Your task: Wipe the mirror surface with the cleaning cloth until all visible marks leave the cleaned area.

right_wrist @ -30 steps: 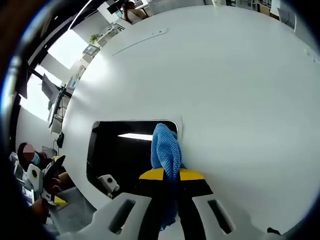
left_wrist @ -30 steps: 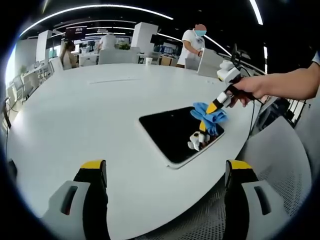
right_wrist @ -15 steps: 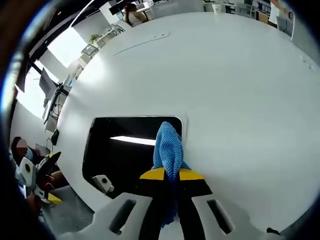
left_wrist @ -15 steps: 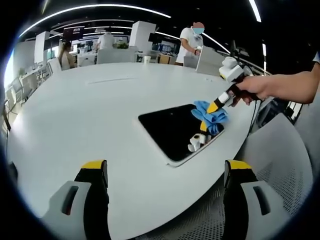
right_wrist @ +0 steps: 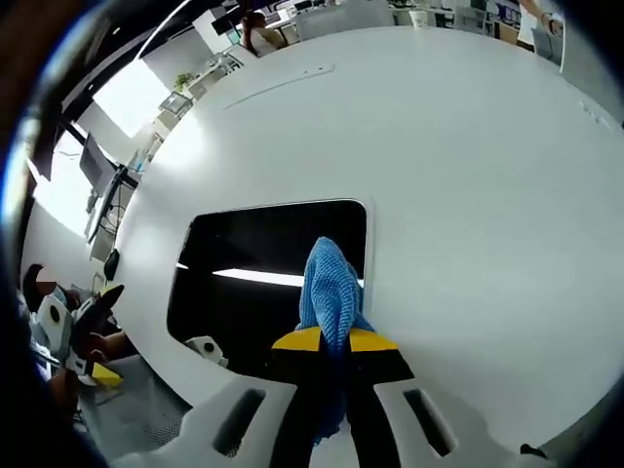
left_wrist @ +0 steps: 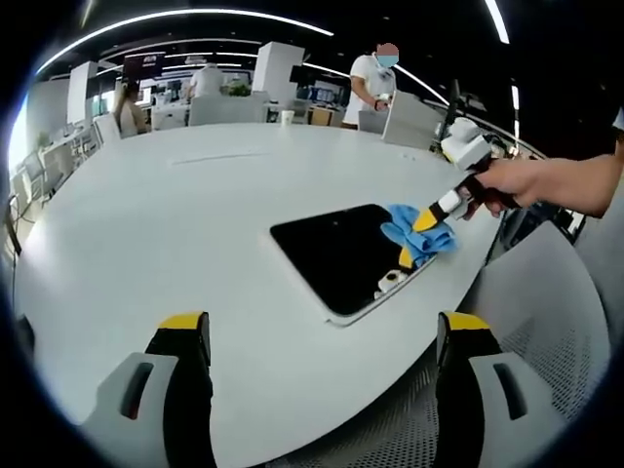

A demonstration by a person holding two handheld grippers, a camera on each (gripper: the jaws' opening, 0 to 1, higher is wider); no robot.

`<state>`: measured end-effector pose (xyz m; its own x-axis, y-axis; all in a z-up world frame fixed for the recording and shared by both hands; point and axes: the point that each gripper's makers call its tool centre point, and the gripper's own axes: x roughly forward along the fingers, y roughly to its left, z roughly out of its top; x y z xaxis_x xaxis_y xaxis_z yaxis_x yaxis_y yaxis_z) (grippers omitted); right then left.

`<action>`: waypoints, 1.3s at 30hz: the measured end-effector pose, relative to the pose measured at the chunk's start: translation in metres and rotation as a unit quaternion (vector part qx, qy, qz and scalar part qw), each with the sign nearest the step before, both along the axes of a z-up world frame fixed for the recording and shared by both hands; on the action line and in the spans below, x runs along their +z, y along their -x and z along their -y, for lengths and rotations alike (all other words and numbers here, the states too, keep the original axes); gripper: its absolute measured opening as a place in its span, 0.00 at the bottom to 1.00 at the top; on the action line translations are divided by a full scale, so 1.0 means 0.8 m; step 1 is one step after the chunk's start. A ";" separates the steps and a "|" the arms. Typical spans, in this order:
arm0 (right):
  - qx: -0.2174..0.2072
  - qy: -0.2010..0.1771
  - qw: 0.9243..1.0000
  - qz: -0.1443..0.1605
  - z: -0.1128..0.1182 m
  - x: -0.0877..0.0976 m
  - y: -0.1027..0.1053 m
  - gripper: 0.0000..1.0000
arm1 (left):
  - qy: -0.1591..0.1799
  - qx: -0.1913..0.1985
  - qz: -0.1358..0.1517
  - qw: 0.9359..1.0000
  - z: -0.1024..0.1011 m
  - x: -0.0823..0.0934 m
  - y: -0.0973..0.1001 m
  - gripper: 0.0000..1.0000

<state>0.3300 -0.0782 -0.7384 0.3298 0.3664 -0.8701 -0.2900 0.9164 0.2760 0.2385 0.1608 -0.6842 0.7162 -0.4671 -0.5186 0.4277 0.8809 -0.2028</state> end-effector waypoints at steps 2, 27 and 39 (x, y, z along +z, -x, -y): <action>-0.001 -0.001 1.000 0.005 0.000 0.000 0.003 0.02 | 0.001 0.001 -0.001 1.000 0.000 -0.001 0.000 0.95; -0.022 -0.022 1.000 0.002 0.008 0.000 0.041 0.02 | 0.008 0.013 -0.003 1.000 -0.004 0.000 -0.001 0.94; -0.058 -0.028 0.998 -0.026 0.007 0.001 0.038 0.02 | 0.011 0.011 -0.002 1.000 -0.002 0.000 -0.001 0.94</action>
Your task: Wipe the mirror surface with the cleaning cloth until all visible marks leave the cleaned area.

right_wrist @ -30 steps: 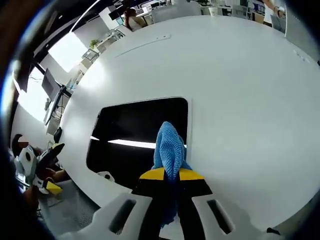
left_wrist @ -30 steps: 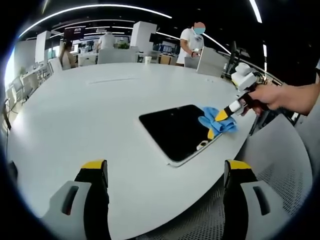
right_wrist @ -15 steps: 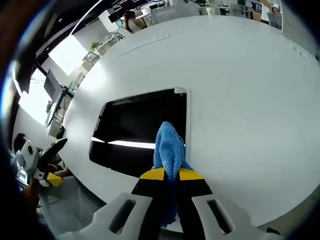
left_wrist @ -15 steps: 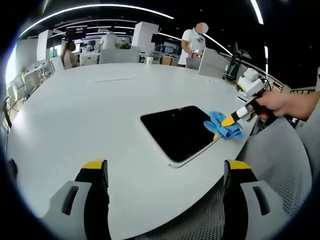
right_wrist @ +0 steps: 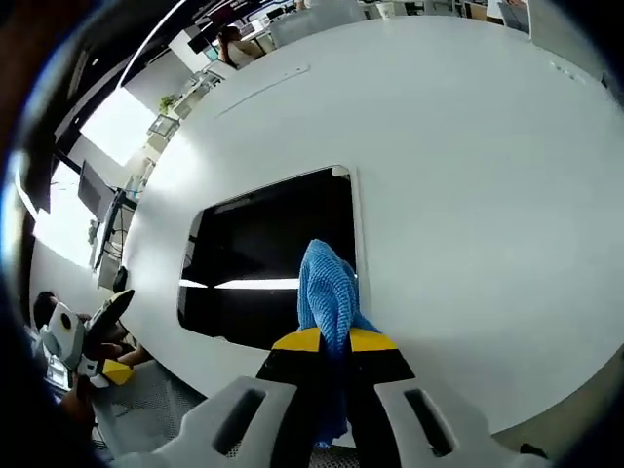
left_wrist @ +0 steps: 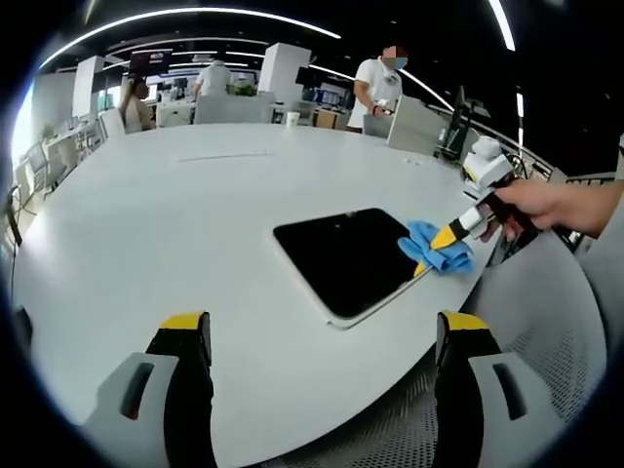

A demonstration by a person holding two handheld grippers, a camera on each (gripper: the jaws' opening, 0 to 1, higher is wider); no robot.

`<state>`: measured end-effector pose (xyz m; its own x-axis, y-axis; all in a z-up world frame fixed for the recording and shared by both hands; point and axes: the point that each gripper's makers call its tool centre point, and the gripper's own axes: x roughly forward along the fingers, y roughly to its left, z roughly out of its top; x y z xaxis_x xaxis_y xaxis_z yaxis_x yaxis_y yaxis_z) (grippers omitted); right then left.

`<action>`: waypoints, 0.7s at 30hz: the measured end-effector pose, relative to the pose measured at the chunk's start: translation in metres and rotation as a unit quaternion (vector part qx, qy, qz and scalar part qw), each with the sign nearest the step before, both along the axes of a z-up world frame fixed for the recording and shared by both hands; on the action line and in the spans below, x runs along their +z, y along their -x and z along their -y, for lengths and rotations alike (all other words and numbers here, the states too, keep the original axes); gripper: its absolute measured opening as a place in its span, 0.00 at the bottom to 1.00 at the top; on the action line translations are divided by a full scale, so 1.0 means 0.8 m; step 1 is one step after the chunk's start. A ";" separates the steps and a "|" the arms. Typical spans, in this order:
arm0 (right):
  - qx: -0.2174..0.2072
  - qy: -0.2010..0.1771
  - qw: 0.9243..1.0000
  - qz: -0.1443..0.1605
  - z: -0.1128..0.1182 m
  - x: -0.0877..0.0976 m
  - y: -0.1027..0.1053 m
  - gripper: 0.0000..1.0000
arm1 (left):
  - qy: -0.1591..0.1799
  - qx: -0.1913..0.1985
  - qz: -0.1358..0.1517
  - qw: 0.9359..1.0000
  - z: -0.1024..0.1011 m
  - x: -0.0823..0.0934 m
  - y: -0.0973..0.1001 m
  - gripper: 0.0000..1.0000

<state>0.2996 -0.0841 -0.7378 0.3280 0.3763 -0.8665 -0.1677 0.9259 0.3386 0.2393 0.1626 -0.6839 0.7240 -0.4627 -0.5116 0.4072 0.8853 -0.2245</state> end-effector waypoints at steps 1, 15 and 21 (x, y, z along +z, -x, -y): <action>0.000 0.002 1.000 0.001 -0.001 0.000 0.000 0.02 | 0.001 0.000 0.000 1.000 0.000 0.000 0.000 0.94; 0.017 0.006 1.000 -0.010 -0.030 -0.002 0.000 0.02 | 0.005 0.001 0.000 1.000 0.001 0.001 0.000 0.94; 0.030 0.018 0.999 -0.015 -0.047 -0.002 -0.001 0.02 | 0.005 0.001 0.001 1.000 0.001 0.001 0.000 0.94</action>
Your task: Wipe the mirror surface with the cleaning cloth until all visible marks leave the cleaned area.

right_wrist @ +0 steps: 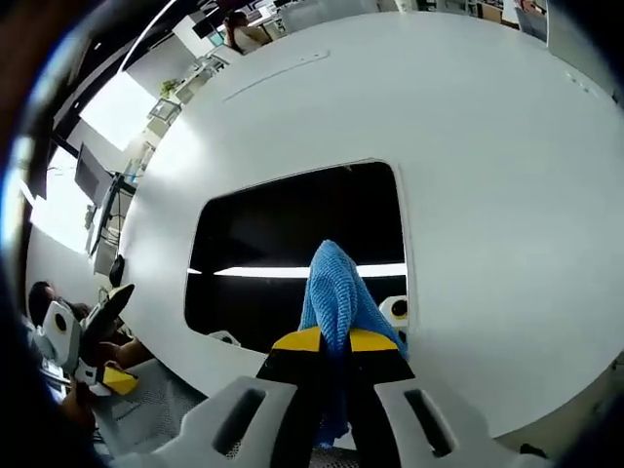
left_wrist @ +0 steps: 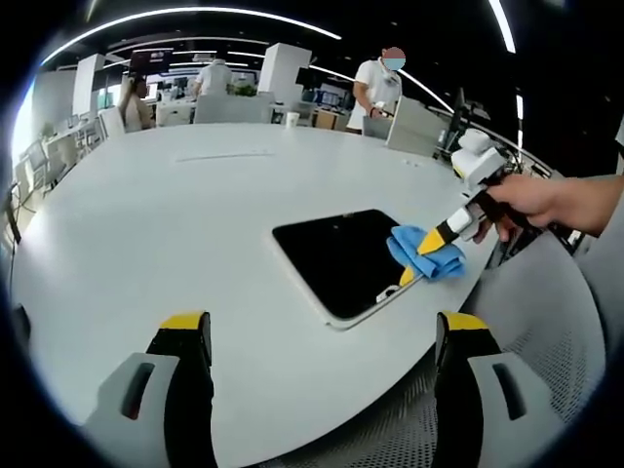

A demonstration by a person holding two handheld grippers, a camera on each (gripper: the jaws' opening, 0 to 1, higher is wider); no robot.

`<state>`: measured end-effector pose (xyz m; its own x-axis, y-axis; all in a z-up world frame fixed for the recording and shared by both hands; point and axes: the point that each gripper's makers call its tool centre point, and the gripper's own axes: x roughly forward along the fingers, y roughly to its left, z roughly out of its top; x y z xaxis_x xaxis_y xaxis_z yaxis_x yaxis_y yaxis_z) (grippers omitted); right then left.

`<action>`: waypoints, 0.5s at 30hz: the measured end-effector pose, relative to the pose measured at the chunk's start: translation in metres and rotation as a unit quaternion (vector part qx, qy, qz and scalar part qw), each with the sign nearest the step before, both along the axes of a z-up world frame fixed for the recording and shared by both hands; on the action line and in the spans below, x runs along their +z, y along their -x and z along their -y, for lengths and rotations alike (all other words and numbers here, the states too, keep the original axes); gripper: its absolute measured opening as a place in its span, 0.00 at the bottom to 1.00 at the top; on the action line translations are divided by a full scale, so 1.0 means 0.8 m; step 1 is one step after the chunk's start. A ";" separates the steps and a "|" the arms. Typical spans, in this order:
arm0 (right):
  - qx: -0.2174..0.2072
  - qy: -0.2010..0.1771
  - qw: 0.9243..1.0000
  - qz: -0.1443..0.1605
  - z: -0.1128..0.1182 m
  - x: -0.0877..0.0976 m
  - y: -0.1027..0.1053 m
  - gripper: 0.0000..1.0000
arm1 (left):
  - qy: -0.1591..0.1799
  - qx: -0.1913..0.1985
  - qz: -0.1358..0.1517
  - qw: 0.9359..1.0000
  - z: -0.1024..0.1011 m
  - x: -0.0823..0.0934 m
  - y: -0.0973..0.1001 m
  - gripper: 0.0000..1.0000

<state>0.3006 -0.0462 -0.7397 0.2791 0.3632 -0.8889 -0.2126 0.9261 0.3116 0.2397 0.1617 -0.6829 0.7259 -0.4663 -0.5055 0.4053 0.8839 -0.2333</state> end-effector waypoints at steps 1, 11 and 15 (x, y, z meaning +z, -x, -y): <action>0.001 0.000 1.000 -0.001 -0.002 0.000 0.000 0.02 | 0.000 0.001 0.000 1.000 0.000 0.000 0.000 0.94; 0.012 0.001 1.000 -0.010 -0.024 -0.001 0.000 0.02 | 0.004 0.003 0.001 1.000 0.000 0.001 -0.001 0.94; 0.015 0.001 1.000 -0.014 -0.032 -0.001 0.000 0.02 | 0.007 0.005 0.002 1.000 0.000 0.002 -0.001 0.94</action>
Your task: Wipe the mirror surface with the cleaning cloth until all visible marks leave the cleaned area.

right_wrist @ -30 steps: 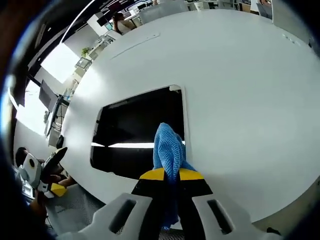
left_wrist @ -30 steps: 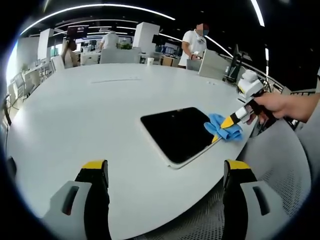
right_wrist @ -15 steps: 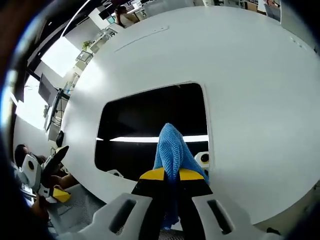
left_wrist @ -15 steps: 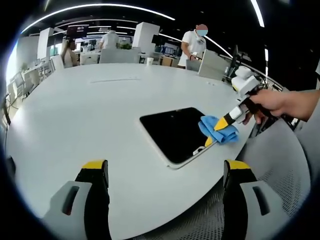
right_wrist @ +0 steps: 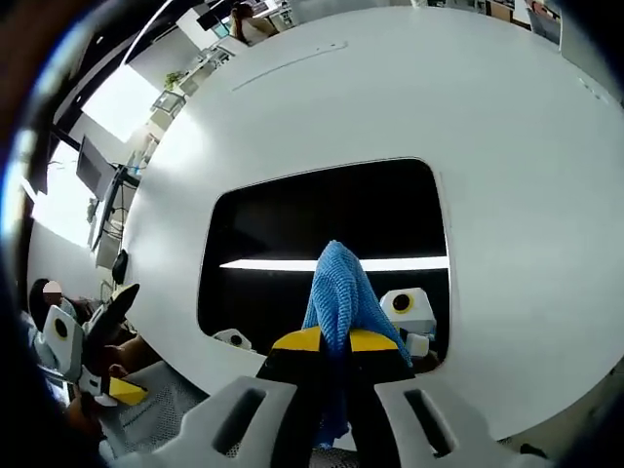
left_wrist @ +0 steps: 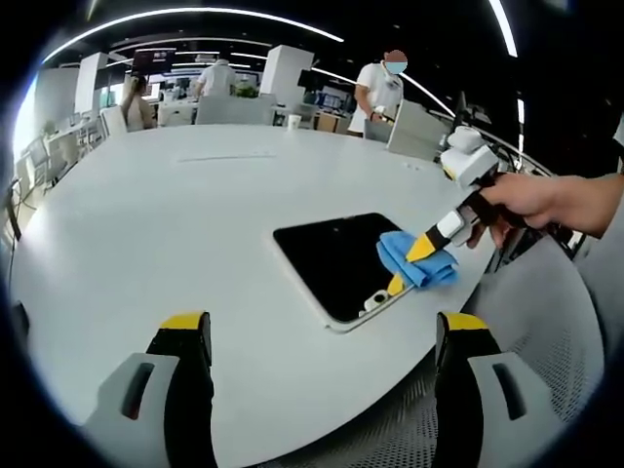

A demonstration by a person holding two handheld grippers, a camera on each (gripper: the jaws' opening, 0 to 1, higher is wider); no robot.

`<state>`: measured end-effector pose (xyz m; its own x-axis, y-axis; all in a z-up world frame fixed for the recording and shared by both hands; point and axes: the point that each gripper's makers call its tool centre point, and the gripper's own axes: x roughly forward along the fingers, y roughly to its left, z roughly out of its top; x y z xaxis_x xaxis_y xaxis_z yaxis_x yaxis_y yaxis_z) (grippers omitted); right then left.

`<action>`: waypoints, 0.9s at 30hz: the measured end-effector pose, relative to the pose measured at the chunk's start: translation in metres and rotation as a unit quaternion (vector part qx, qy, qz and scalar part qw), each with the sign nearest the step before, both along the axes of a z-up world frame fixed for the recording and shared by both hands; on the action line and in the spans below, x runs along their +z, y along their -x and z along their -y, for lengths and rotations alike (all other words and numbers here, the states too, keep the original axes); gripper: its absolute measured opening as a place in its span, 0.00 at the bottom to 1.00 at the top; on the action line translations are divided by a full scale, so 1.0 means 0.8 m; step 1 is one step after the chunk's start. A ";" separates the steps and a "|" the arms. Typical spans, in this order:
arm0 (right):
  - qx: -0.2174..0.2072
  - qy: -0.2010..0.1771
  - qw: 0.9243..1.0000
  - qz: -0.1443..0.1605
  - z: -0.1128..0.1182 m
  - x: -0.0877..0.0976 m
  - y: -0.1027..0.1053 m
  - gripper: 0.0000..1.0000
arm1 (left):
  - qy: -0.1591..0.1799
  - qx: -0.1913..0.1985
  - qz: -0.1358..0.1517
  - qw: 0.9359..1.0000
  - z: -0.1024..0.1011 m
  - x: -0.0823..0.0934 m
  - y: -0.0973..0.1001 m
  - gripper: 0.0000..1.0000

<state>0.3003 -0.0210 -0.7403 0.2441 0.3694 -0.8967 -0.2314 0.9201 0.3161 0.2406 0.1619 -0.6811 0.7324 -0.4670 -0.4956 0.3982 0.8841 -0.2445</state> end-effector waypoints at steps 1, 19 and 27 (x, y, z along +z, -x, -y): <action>0.002 0.001 1.000 0.000 -0.003 0.000 0.001 0.02 | 0.000 0.000 0.000 1.000 0.000 0.000 0.000 0.94; 0.029 0.011 1.000 -0.003 -0.041 0.000 0.004 0.02 | 0.007 0.001 0.003 1.000 -0.002 -0.002 -0.003 0.94; 0.030 0.004 1.000 -0.002 -0.061 0.000 0.006 0.02 | 0.013 -0.001 -0.001 1.000 0.001 -0.002 -0.002 0.94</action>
<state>0.2959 0.0280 -0.7402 0.2179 0.3767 -0.9003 -0.2852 0.9068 0.3104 0.2423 0.1614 -0.6828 0.7310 -0.4808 -0.4843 0.3988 0.8768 -0.2685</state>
